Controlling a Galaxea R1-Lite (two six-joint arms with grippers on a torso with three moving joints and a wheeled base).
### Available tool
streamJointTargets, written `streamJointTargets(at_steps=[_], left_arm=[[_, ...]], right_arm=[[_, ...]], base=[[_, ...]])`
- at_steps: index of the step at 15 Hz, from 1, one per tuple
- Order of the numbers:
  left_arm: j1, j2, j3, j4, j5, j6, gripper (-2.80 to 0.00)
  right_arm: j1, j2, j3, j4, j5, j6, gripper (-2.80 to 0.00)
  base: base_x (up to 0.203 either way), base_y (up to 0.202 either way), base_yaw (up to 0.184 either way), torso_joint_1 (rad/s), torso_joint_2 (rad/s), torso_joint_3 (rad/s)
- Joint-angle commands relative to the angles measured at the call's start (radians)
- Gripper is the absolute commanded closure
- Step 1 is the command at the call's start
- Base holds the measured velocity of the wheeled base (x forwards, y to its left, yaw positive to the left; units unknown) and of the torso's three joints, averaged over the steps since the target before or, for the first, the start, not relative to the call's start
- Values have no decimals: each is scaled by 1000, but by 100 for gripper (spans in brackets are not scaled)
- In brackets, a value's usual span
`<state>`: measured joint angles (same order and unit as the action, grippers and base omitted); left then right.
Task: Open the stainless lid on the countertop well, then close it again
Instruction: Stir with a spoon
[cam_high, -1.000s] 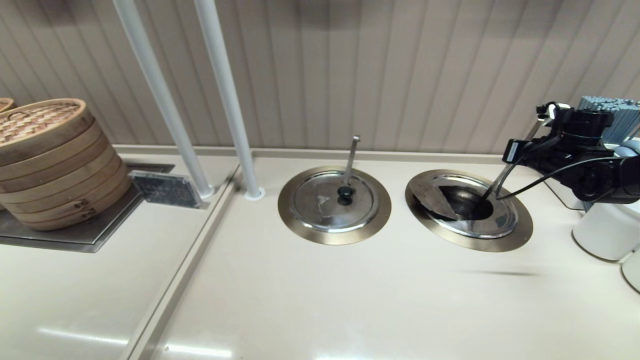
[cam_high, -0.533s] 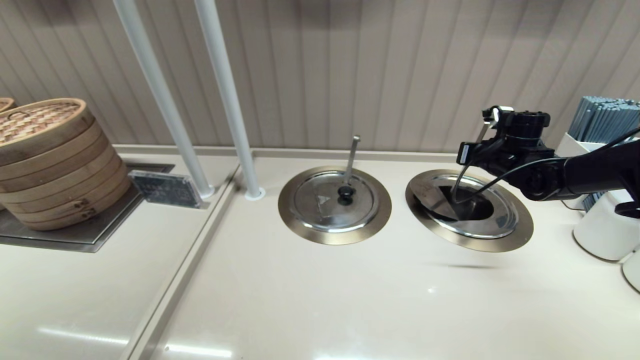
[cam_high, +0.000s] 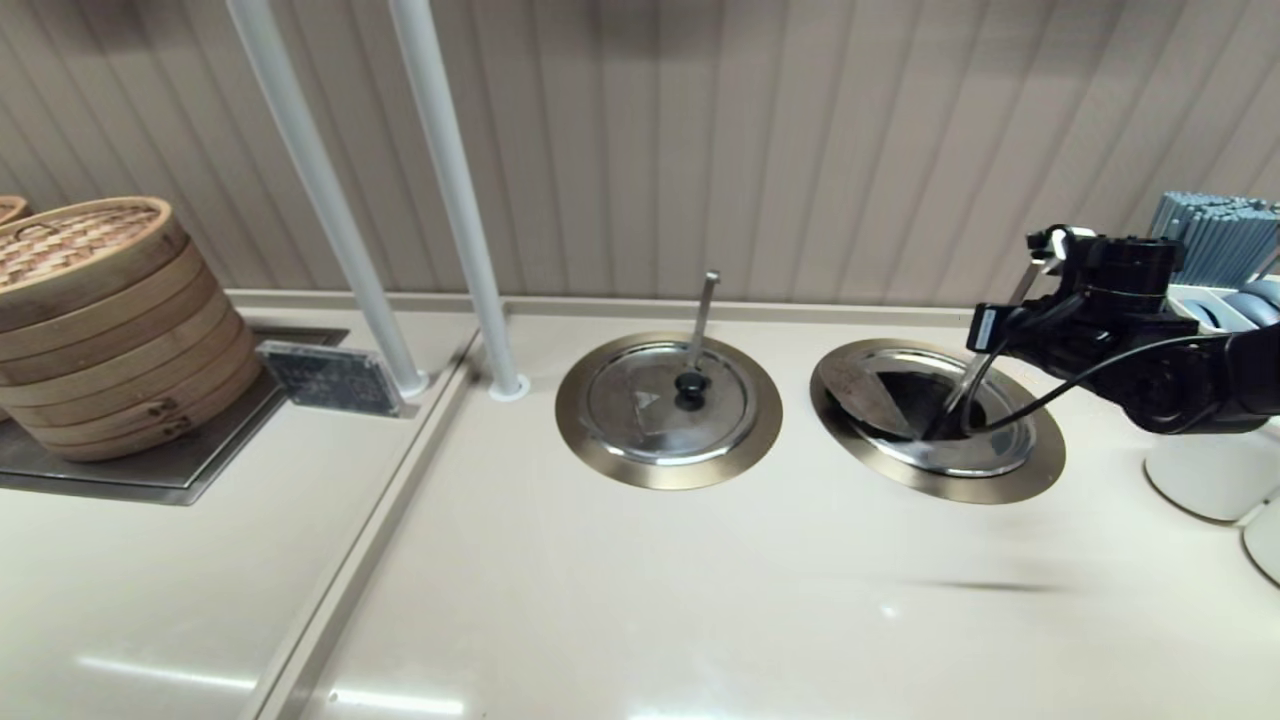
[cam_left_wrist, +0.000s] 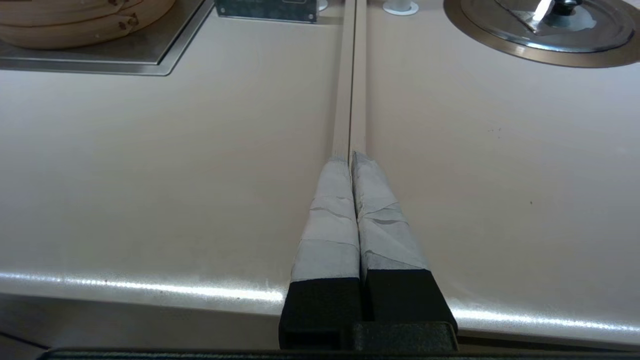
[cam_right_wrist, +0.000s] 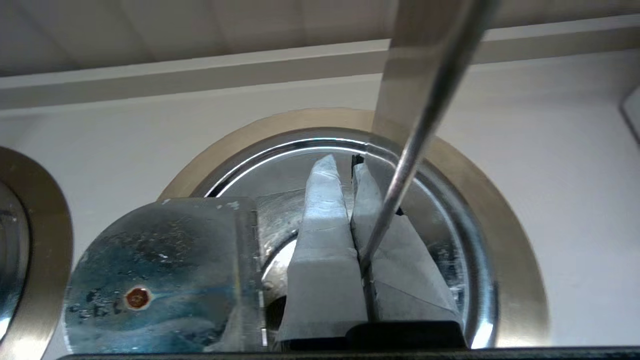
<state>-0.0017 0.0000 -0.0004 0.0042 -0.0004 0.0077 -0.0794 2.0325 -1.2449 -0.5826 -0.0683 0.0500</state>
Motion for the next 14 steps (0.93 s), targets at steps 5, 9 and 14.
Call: streamJointTargets(at_steps=[5, 9, 14], left_arm=[[0, 0, 0, -1, 0, 0, 0], [0, 0, 0, -1, 0, 0, 0], [0, 0, 0, 0, 0, 0, 0]], right_arm=[[-28, 89, -154, 5, 13, -2, 0], [19, 210, -318, 54, -38, -8, 0], [33, 223, -326, 92, -45, -13, 0]], base=[[0, 0, 0, 0, 0, 0], [0, 0, 0, 0, 0, 0], [0, 0, 0, 0, 0, 0]])
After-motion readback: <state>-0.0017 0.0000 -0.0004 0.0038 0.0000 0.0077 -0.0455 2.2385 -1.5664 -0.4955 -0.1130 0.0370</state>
